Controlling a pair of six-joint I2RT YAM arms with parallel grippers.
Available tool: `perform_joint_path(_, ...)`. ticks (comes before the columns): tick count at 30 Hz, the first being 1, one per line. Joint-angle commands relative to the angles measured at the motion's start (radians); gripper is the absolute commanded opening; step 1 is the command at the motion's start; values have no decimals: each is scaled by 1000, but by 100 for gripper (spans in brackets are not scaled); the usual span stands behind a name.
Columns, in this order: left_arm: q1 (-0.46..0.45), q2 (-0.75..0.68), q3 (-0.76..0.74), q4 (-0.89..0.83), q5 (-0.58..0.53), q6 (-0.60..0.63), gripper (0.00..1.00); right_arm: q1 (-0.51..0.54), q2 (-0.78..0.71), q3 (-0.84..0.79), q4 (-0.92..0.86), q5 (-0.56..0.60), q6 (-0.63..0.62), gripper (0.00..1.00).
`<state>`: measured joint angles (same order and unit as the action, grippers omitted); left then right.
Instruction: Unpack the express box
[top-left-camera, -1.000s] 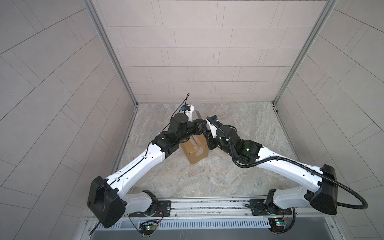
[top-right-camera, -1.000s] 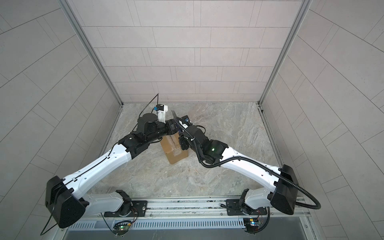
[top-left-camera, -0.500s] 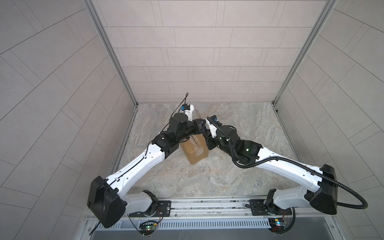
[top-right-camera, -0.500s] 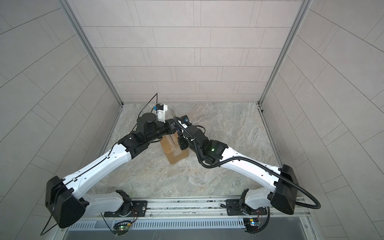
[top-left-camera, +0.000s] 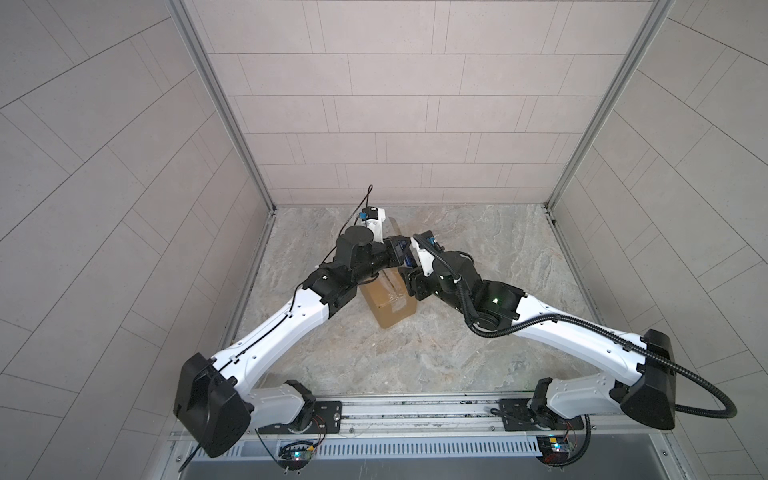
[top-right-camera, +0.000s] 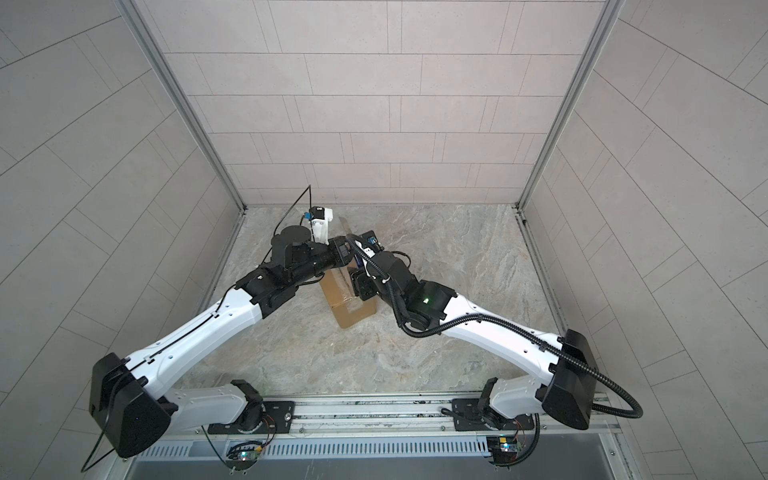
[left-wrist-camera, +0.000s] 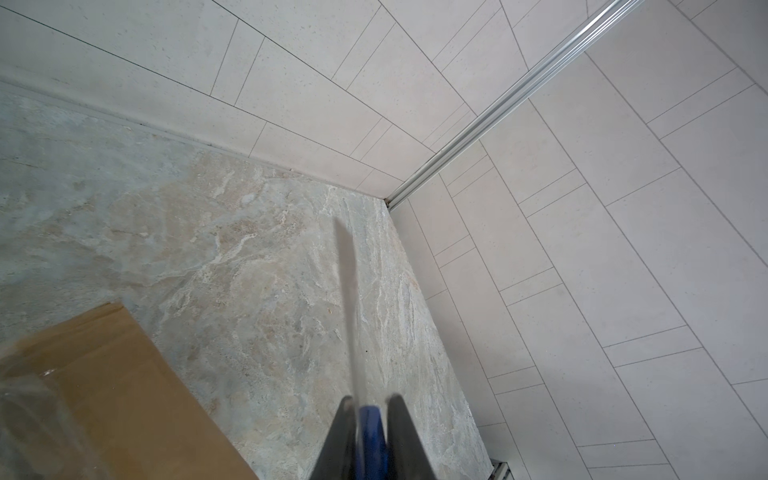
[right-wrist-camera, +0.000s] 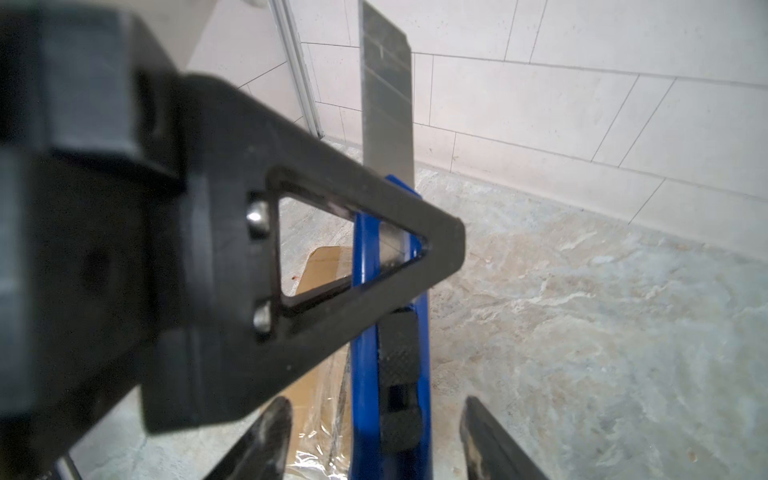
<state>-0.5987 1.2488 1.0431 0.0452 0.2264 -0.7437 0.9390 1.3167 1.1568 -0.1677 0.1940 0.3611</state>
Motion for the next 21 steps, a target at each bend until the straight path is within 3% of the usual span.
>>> perform_joint_path(1, 34, -45, -66, 157, 46, -48, 0, -18, -103, -33, 45, 5, 41, 76)
perform_joint_path(6, 66, -92, -176, 411, 119, -77, 0, -104, -242, -158, 190, -123, 186, 78)
perform_joint_path(11, 141, -111, -300, 743, 175, -192, 0, -216, -285, -323, 537, -328, 449, 76)
perform_joint_path(15, 170, -96, -343, 946, 202, -293, 0, -199, -244, -315, 652, -373, 487, 76)
perform_joint_path(21, 172, -68, -360, 1100, 191, -370, 0, -166, -167, -305, 792, -393, 537, 75)
